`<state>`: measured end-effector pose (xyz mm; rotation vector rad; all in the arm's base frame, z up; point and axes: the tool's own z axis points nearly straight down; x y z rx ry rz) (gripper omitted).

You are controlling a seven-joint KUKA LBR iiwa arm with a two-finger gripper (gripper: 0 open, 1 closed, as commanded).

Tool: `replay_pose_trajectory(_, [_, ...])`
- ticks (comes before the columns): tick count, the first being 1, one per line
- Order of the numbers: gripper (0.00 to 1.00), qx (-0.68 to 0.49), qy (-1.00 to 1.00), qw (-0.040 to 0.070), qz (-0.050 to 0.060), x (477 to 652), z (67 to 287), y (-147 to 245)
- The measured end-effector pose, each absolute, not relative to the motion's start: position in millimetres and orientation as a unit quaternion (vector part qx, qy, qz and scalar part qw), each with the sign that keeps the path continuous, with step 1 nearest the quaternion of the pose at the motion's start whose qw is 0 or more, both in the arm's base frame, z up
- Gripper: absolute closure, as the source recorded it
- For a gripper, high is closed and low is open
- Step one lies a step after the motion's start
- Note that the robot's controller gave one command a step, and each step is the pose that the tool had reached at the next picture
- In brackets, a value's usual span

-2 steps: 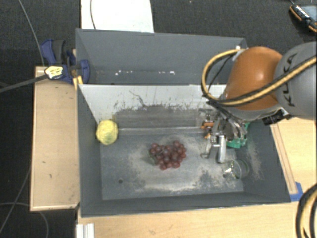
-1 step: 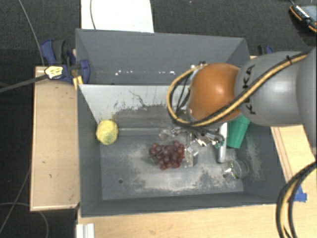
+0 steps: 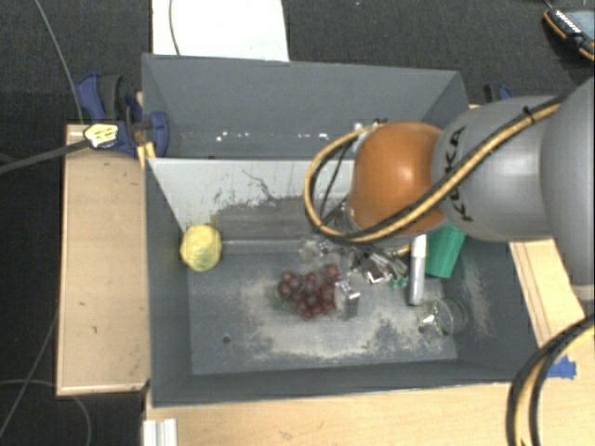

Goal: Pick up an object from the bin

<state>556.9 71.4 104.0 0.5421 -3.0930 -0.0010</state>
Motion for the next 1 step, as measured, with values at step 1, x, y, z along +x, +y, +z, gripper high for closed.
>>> replay_pose_trajectory(1, [0.00, 0.290, -0.957, 0.001, -0.001, 553.8, 101.2, 87.2])
